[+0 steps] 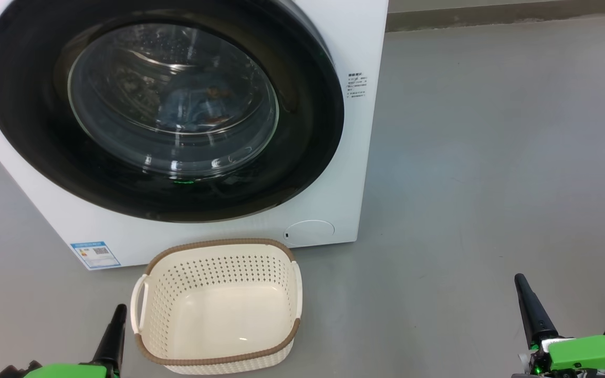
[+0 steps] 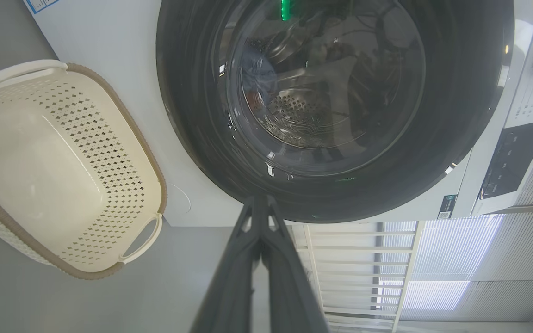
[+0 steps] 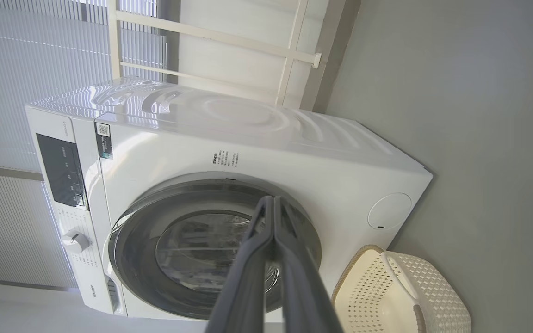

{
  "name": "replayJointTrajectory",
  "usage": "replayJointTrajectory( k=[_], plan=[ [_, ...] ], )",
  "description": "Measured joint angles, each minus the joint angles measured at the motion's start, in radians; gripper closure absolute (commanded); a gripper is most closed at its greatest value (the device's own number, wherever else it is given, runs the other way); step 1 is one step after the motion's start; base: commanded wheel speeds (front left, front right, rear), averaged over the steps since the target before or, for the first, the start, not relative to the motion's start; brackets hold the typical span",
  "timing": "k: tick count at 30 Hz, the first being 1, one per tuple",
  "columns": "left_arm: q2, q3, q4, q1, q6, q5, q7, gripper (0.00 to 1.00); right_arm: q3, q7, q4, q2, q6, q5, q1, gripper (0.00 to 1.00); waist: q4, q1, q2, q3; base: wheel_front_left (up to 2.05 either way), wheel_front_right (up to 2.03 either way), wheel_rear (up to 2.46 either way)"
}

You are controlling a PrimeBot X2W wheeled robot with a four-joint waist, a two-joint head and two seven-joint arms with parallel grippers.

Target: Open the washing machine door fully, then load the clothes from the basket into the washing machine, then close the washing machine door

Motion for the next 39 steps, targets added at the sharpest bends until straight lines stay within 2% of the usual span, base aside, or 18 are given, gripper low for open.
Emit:
replayJointTrajectory(
  k=[15, 39],
  plan=[
    [0.001, 0.005, -0.002, -0.02, 0.0, -0.154, 0.042, 1.0, -0.012, 0.043, 0.01, 0.005, 0.0, 0.161, -0.019, 1.0, -0.001, 0.0, -0.0001, -0.003, 0.0, 0.0, 0.0],
    [0.001, 0.005, -0.002, -0.02, 0.0, -0.154, 0.042, 1.0, -0.02, 0.043, 0.011, 0.008, 0.0, 0.173, -0.021, 1.0, -0.001, 0.0, 0.0, -0.003, 0.0, 0.0, 0.0]
  ],
)
